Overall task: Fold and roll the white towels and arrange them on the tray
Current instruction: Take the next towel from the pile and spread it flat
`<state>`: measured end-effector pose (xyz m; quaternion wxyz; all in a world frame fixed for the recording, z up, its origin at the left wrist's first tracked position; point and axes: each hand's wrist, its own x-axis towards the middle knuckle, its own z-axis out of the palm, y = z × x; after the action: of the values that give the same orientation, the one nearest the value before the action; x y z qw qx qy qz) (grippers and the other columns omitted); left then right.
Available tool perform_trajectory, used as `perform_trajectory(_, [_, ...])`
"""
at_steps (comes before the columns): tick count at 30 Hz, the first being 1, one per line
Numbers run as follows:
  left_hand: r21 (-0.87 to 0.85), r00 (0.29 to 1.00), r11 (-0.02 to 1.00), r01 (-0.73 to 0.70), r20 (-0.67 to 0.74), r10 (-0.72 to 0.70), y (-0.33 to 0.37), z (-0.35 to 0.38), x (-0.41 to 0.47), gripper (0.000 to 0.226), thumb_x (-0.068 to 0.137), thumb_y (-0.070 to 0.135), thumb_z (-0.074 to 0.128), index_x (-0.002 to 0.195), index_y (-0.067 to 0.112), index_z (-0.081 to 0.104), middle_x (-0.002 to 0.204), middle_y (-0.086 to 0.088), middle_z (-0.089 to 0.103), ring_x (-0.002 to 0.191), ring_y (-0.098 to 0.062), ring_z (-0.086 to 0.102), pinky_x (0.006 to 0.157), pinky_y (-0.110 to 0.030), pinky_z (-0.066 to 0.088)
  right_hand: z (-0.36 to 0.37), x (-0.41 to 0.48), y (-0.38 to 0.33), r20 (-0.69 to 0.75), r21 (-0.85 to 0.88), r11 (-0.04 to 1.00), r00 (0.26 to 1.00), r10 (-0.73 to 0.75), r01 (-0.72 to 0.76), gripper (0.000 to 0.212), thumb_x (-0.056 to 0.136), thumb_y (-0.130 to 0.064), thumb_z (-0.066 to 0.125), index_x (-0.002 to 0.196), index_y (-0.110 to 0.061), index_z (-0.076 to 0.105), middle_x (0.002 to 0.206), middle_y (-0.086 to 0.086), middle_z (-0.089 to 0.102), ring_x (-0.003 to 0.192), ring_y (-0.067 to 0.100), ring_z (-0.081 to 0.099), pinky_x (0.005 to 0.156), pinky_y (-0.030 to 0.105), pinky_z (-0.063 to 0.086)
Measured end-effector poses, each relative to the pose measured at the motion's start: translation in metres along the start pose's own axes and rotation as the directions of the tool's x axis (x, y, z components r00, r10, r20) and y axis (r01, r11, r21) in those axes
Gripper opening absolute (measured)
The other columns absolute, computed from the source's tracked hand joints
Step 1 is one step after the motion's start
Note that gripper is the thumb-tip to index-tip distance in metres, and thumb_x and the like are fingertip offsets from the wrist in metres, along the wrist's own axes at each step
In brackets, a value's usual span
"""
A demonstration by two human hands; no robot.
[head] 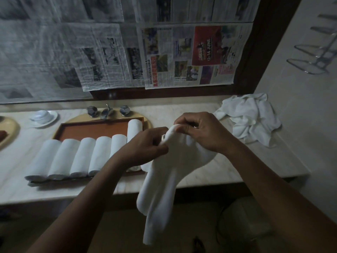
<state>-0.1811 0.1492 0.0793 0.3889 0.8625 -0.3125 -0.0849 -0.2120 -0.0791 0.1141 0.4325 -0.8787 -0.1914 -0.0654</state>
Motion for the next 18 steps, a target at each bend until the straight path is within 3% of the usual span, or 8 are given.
perform_trajectory(2, [0.061, 1.000, 0.998, 0.001, -0.024, 0.000, -0.002, -0.010, 0.001, 0.027, 0.087, 0.035, 0.074, 0.077, 0.023, 0.052, 0.067, 0.002, 0.047, 0.060, -0.007, 0.044, 0.059, -0.028, 0.039, -0.004, 0.003, 0.003, -0.016, -0.007, 1.000, 1.000, -0.001, 0.000, 0.012, 0.099, -0.033, 0.066, 0.101, -0.026, 0.076, 0.097, -0.013, 0.075, 0.096, 0.008, 0.070, 0.088, 0.037, 0.056])
perform_trajectory(3, [0.100, 0.999, 0.995, -0.016, -0.033, 0.019, -0.005, -0.017, 0.001, 0.033, 0.088, 0.040, 0.076, 0.075, 0.023, 0.052, 0.069, 0.004, 0.047, 0.060, -0.006, 0.043, 0.057, -0.024, 0.035, -0.007, 0.003, 0.006, -0.028, -0.020, 1.000, 1.000, 0.003, -0.004, 0.011, 0.100, -0.034, 0.065, 0.100, -0.027, 0.074, 0.097, -0.013, 0.074, 0.096, 0.008, 0.069, 0.089, 0.039, 0.055])
perform_trajectory(7, [0.147, 0.998, 0.987, -0.062, -0.018, 0.065, -0.020, -0.039, 0.002, 0.050, 0.081, 0.068, 0.072, 0.089, 0.019, 0.069, 0.096, 0.000, 0.058, 0.085, -0.009, 0.057, 0.075, -0.026, 0.047, -0.016, 0.003, 0.014, -0.017, -0.009, 0.999, 0.998, 0.053, -0.053, 0.010, 0.097, -0.034, 0.070, 0.098, -0.028, 0.076, 0.095, -0.012, 0.075, 0.094, 0.007, 0.070, 0.089, 0.037, 0.057])
perform_trajectory(12, [0.141, 0.985, 0.975, -0.169, 0.040, 0.165, -0.028, -0.053, 0.000, 0.032, 0.087, 0.056, 0.074, 0.096, 0.025, 0.074, 0.115, 0.006, 0.064, 0.112, -0.011, 0.061, 0.098, -0.030, 0.048, -0.025, 0.001, 0.019, 0.003, 0.024, 0.996, 0.996, 0.089, -0.089, 0.014, 0.085, -0.030, 0.082, 0.096, -0.020, 0.081, 0.092, -0.009, 0.078, 0.091, 0.009, 0.073, 0.089, 0.036, 0.059])
perform_trajectory(13, [0.126, 0.989, 0.981, -0.148, 0.038, 0.144, -0.029, -0.054, 0.000, 0.028, 0.089, 0.055, 0.073, 0.095, 0.027, 0.074, 0.112, 0.009, 0.067, 0.109, -0.009, 0.063, 0.095, -0.031, 0.050, -0.028, 0.000, 0.020, 0.014, 0.021, 0.994, 0.994, 0.110, -0.110, 0.015, 0.082, -0.030, 0.085, 0.094, -0.021, 0.081, 0.091, -0.009, 0.078, 0.090, 0.010, 0.073, 0.089, 0.037, 0.059])
perform_trajectory(15, [0.128, 0.995, 0.987, -0.102, 0.012, 0.102, -0.031, -0.053, -0.001, 0.029, 0.090, 0.054, 0.069, 0.082, 0.026, 0.068, 0.086, 0.014, 0.066, 0.082, -0.004, 0.063, 0.074, -0.027, 0.050, -0.033, -0.003, 0.026, 0.082, -0.070, 0.983, 0.981, 0.173, -0.167, 0.018, 0.078, -0.034, 0.088, 0.092, -0.028, 0.080, 0.090, -0.011, 0.077, 0.089, 0.009, 0.072, 0.086, 0.038, 0.059])
perform_trajectory(16, [0.156, 0.995, 0.984, -0.091, -0.021, 0.095, -0.034, -0.052, -0.002, 0.033, 0.089, 0.053, 0.066, 0.073, 0.024, 0.061, 0.072, 0.014, 0.058, 0.068, -0.003, 0.055, 0.064, -0.024, 0.044, -0.036, -0.004, 0.030, 0.131, -0.170, 0.968, 0.970, 0.207, -0.183, 0.018, 0.077, -0.036, 0.088, 0.091, -0.030, 0.080, 0.089, -0.012, 0.077, 0.088, 0.007, 0.071, 0.085, 0.038, 0.058])
perform_trajectory(18, [0.195, 0.993, 0.977, -0.079, -0.073, 0.095, -0.038, -0.050, -0.005, 0.036, 0.089, 0.050, 0.066, 0.066, 0.029, 0.048, 0.065, 0.015, 0.049, 0.060, -0.006, 0.045, 0.058, -0.020, 0.034, -0.041, -0.006, 0.039, 0.198, -0.356, 0.912, 0.938, 0.286, -0.203, 0.016, 0.080, -0.041, 0.084, 0.085, -0.027, 0.078, 0.081, -0.007, 0.074, 0.080, 0.008, 0.068, 0.081, 0.043, 0.057])
